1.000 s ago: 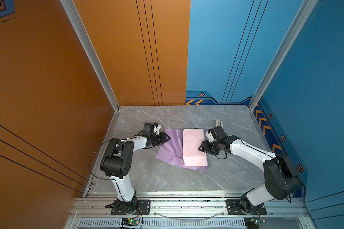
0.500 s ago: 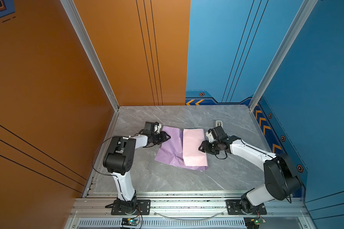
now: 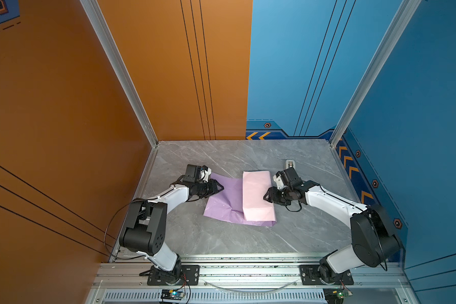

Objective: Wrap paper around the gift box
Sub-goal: 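Fold the held paper edge over the box top with the left gripper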

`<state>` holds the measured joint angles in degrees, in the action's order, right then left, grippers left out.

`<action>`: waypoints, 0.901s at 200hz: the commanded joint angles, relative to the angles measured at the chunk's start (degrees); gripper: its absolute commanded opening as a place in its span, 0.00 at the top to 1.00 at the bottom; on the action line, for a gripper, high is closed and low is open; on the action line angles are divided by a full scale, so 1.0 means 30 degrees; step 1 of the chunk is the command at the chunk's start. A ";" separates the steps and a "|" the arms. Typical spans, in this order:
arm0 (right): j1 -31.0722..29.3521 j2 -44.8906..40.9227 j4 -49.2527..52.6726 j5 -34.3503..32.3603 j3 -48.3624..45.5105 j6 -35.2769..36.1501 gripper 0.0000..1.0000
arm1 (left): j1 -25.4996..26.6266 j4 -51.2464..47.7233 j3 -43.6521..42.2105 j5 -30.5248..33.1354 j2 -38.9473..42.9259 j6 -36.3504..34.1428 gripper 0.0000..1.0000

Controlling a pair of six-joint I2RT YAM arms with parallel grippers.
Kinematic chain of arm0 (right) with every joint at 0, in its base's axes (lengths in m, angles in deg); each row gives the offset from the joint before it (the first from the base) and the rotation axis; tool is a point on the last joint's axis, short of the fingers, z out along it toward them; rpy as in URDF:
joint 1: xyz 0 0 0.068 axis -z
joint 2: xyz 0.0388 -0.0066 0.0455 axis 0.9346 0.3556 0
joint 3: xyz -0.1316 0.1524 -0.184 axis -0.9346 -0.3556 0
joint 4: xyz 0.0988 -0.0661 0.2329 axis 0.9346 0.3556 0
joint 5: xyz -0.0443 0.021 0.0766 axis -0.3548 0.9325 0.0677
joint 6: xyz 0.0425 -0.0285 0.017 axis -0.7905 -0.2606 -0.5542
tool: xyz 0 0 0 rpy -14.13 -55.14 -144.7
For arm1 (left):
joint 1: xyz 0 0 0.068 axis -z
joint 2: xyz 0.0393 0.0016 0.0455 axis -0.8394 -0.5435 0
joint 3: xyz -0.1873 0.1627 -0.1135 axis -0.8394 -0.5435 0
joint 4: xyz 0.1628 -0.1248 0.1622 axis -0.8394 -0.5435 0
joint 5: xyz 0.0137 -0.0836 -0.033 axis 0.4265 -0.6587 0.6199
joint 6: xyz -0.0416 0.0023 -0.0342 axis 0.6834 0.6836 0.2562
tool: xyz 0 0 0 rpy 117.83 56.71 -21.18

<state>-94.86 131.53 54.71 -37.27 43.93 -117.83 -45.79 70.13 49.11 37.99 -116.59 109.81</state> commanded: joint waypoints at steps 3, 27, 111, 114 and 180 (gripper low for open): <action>0.0097 -0.0237 0.1055 -0.0815 -0.0569 0.0480 0.46 | 0.0095 -0.2194 -0.0518 0.0844 0.0829 -0.0555 0.56; 0.0073 -0.0223 0.1007 -0.0804 -0.0628 0.0451 0.46 | 0.0105 -0.2871 -0.0785 0.1619 0.1616 -0.0542 0.65; -0.0049 0.0040 0.0635 -0.1196 -0.0686 -0.0284 0.46 | 0.1801 -0.3708 0.0023 0.3747 0.4420 -0.0506 1.00; -0.0071 0.0037 0.0617 -0.1196 -0.0693 -0.0329 0.47 | 0.1979 -0.3773 0.0160 0.3769 0.4424 -0.0526 1.00; -0.0195 0.0057 0.0164 -0.1492 -0.0862 -0.1063 0.47 | 0.6876 -0.6571 0.5265 0.6173 0.2823 -0.1990 1.00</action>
<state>-95.10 131.20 53.74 -38.10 43.25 -119.80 -29.20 55.22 59.30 52.79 -105.55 106.58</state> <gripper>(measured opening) 0.533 0.045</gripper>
